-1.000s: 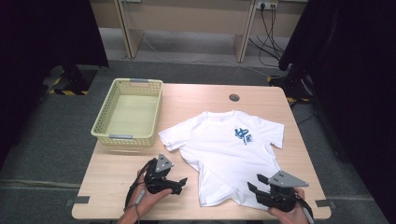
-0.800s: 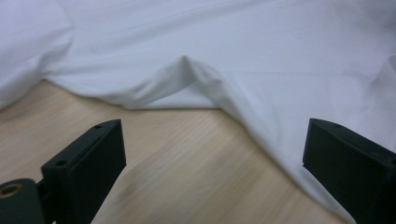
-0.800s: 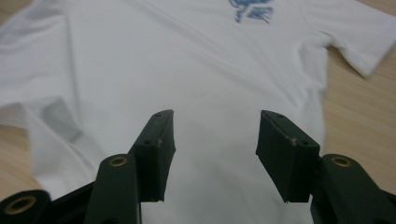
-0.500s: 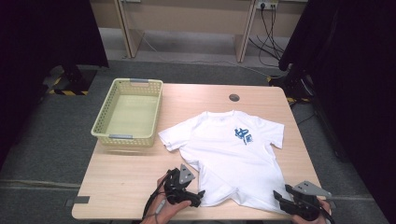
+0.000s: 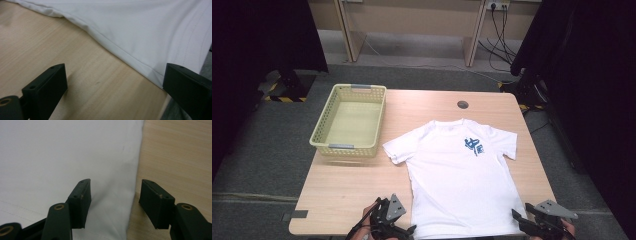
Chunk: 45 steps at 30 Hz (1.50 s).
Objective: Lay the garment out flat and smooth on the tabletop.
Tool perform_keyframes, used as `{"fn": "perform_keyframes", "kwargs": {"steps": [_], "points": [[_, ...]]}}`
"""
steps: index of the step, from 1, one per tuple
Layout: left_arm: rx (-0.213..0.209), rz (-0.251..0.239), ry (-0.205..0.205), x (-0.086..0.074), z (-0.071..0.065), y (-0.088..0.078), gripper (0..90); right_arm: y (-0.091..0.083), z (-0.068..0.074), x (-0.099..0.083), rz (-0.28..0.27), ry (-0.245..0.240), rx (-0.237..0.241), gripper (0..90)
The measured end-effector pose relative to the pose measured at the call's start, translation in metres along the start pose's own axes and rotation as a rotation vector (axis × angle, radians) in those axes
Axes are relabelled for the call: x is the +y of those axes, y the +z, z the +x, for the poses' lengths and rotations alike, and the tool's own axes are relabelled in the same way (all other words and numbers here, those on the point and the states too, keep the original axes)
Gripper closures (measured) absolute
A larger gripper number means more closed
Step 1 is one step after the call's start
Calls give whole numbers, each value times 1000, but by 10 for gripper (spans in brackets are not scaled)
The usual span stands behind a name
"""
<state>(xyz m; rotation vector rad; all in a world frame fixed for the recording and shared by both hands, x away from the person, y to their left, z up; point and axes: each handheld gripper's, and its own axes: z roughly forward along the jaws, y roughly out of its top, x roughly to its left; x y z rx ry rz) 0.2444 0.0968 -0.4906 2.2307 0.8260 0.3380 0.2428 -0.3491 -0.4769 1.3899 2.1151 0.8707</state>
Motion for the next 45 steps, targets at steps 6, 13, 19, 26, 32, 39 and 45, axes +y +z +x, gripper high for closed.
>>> {"fn": "perform_keyframes", "kwargs": {"steps": [6, 13, 19, 26, 32, 39, 45], "points": [[-13, -36, -2, 11, 1, 2, 52, 2, 9, 11, -15, -16, 22, 389], [29, -75, -22, 45, 26, 21, 53, 20, 15, 37, -28, -17, 63, 338], [58, -63, -86, 70, 53, 47, 54, 50, 24, 69, -4, -23, 93, 301], [84, -30, -115, 86, 77, 68, 71, 88, 39, 107, 9, -73, 118, 296], [132, -36, -175, 85, 109, 79, 66, 118, 36, 131, 25, -57, 79, 296], [150, -31, -161, 90, 127, 85, 59, 141, 31, 143, 57, -51, 66, 272], [157, -44, -169, 96, 140, 91, 59, 152, 29, 156, 70, -44, 60, 262]]}}
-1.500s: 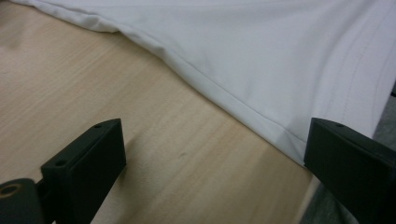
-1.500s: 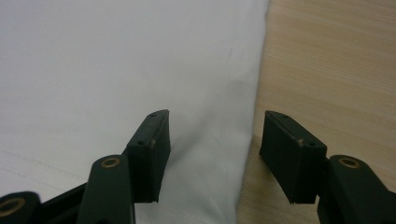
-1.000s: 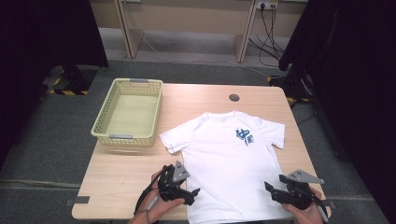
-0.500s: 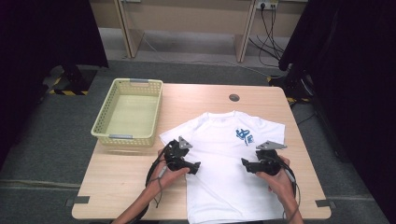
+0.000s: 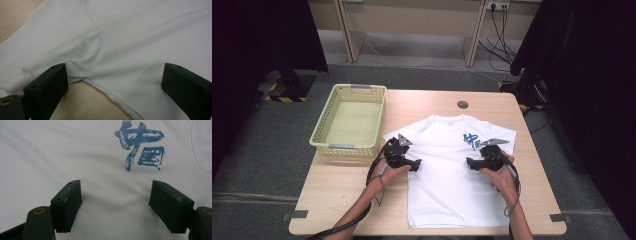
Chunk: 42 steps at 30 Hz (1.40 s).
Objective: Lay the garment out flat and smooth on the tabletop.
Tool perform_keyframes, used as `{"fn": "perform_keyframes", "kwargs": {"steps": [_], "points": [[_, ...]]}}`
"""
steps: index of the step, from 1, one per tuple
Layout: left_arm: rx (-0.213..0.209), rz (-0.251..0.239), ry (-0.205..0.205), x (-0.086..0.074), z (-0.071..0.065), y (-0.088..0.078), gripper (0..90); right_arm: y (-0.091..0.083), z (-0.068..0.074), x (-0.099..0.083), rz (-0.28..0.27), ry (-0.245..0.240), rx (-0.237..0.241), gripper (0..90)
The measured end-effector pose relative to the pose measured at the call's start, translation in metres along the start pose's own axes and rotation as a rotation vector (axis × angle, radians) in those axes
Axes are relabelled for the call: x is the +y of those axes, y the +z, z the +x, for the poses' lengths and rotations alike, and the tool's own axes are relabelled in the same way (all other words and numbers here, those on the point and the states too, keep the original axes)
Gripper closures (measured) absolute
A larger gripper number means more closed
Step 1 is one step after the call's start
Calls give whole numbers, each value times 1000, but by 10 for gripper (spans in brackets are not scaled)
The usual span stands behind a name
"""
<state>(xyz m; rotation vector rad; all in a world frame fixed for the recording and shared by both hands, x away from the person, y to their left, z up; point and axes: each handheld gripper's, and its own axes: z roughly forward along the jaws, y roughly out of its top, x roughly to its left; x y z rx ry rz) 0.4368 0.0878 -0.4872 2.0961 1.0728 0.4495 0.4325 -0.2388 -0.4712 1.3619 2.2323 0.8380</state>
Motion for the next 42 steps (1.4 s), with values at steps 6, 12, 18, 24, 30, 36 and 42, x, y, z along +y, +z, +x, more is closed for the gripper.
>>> {"fn": "perform_keyframes", "kwargs": {"steps": [6, 12, 18, 24, 30, 36, 42], "points": [[-17, -56, -53, -2, 4, -18, 69, -8, 3, 0, -42, 6, -17, 277], [-96, -53, -35, -17, -20, -45, 52, -35, 5, -16, -77, 9, 11, 275], [-125, -10, 7, -35, -41, -57, 52, -50, 14, -30, -75, 7, 43, 263], [-120, -9, 30, -51, -47, -64, 53, -56, 22, -40, -63, -3, 53, 257], [-113, -16, 29, -67, -49, -71, 54, -65, 30, -51, -64, -16, 56, 257], [-112, -17, 41, -78, -49, -78, 52, -69, 30, -65, -52, -20, 57, 257], [-96, -19, 64, -84, -53, -81, 50, -73, 31, -78, -39, -24, 55, 257]]}}
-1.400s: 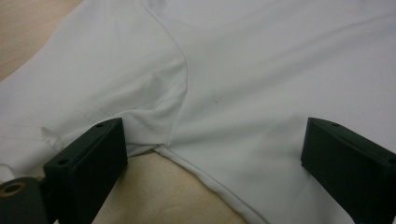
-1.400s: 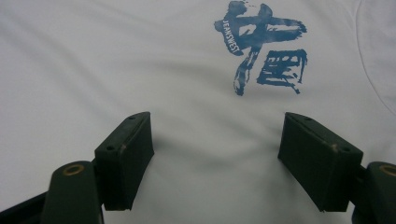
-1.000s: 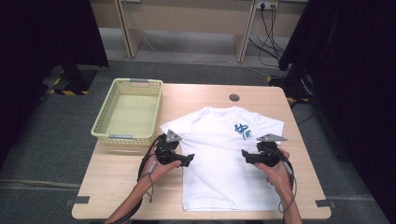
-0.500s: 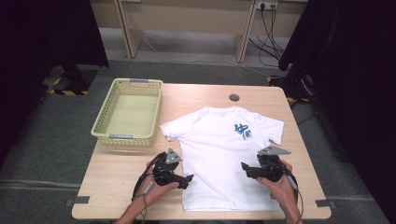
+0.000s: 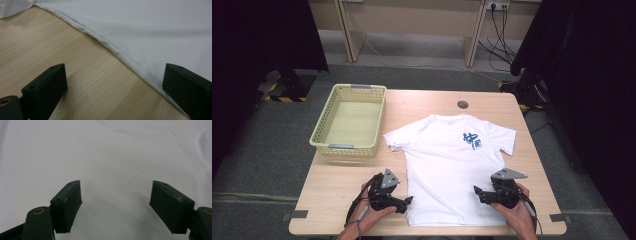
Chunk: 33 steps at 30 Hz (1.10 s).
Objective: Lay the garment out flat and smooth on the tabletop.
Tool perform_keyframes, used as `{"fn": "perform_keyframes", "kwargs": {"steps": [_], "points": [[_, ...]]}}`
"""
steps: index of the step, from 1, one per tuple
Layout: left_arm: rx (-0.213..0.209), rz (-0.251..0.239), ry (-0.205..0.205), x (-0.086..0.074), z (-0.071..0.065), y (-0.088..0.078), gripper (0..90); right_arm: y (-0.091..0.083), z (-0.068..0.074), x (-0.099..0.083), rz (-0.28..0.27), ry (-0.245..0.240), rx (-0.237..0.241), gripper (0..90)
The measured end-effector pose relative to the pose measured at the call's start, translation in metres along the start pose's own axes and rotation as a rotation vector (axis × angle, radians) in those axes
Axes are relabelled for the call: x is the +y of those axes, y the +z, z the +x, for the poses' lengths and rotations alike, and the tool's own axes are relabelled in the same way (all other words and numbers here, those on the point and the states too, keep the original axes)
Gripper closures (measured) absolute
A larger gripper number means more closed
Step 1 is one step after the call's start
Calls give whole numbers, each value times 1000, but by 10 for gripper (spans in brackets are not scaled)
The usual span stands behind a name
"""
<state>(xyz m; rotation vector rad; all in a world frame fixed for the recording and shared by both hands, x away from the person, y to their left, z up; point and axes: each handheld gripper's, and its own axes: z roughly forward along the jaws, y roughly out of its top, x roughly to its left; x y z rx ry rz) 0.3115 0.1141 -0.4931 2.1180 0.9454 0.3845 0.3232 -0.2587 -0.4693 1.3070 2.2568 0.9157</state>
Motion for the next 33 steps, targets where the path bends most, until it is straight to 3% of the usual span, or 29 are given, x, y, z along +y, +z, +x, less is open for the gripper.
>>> {"fn": "perform_keyframes", "kwargs": {"steps": [8, 11, 20, 28, 33], "points": [[-25, -1, 16, -3, -15, -4, 51, -15, 0, -19, 5, 8, -16, 258], [-2, 5, 40, -4, -21, -2, 40, -18, -2, -26, 10, 13, -26, 257], [-6, 6, 45, -7, -17, -5, 40, -28, -2, -40, 0, 23, -25, 257], [2, 5, 34, -13, -10, -12, 40, -32, 3, -45, -8, 22, 4, 251], [-15, 5, 37, -14, -8, -13, 34, -38, 3, -47, -33, 51, 34, 252]]}}
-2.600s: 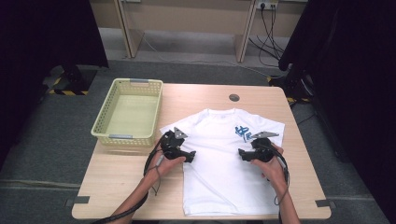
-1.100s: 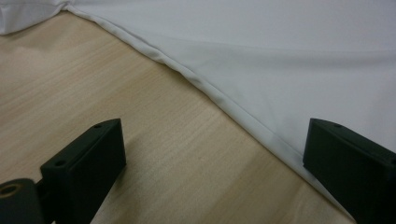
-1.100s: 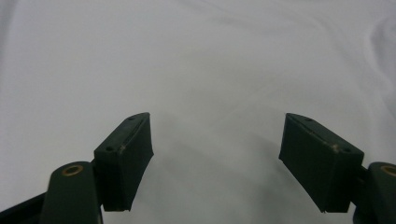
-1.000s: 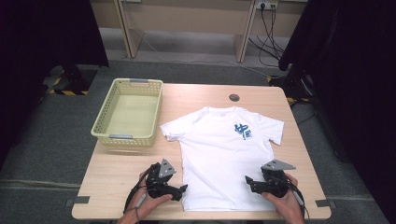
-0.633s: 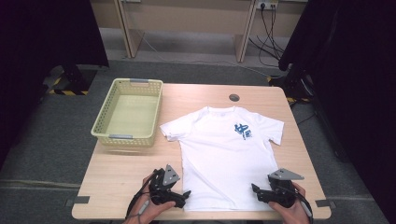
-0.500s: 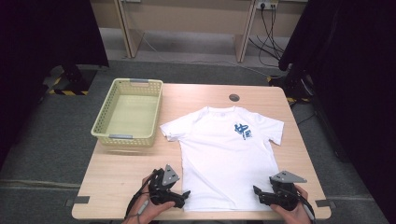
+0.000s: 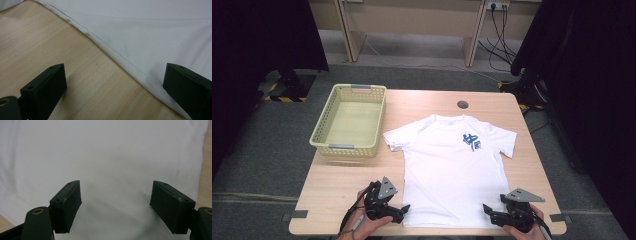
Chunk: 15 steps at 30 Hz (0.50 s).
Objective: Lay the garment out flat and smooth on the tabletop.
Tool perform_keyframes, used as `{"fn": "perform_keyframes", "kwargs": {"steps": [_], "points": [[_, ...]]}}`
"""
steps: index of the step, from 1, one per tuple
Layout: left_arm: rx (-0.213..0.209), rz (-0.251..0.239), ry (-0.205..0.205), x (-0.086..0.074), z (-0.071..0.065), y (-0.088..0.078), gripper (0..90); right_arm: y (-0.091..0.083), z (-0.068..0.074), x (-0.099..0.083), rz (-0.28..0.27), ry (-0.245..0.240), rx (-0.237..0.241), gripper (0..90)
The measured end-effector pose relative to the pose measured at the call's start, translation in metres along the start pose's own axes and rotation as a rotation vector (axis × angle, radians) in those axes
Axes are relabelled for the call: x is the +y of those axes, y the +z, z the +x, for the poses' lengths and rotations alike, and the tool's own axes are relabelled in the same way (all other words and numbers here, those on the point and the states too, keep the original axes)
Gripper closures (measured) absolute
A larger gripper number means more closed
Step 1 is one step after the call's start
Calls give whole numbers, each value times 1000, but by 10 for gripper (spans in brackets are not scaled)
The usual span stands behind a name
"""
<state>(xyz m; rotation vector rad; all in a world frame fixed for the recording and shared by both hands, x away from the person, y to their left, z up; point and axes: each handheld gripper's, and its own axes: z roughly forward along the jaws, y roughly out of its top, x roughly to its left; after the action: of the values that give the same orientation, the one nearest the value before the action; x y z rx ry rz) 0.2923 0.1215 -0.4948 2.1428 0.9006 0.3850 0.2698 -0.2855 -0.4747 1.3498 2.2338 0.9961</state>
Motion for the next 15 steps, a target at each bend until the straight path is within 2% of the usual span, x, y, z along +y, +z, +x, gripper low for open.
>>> {"fn": "perform_keyframes", "kwargs": {"steps": [7, 15], "points": [[-67, -24, -27, -4, 5, -6, 33, -10, 0, -9, -9, 15, -7, 252], [-80, -37, -32, -18, 6, -20, 25, -17, 5, -19, -11, 8, -30, 251]]}}
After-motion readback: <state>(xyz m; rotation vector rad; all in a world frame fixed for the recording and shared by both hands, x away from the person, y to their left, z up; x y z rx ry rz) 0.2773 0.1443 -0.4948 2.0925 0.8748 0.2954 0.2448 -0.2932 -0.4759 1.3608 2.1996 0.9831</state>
